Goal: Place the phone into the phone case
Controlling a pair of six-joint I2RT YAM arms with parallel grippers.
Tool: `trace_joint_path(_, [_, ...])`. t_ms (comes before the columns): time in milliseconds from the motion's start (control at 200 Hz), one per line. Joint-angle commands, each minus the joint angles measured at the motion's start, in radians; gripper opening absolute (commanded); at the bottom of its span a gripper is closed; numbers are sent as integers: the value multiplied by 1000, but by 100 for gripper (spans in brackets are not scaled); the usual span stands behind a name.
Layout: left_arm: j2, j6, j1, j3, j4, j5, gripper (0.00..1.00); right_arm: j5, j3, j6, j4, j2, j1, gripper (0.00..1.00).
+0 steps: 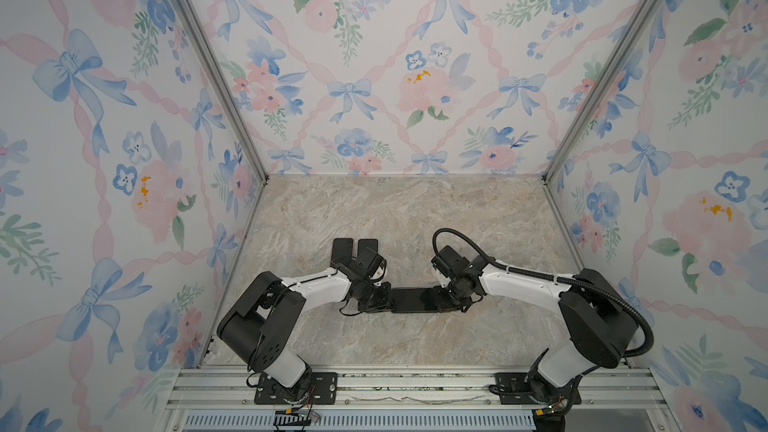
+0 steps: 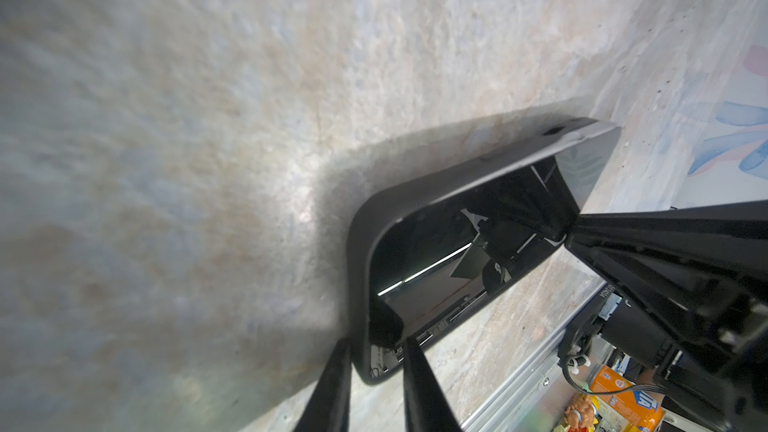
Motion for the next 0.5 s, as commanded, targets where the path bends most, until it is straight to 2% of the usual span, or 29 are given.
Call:
trace_joint_path(0, [-1, -1, -19, 6, 43, 39, 24, -3, -20, -46, 74, 96, 64, 12])
trace_joint_path(180, [-11, -2, -19, 3, 42, 36, 24, 11, 2, -44, 50, 70, 71, 15])
trace_joint_path(385, [-67, -5, 15, -19, 39, 11, 25, 60, 46, -86, -33, -57, 60, 30])
trace_joint_path(490, [-112, -16, 29, -30, -26, -72, 25, 63, 67, -168, -50, -96, 40, 39])
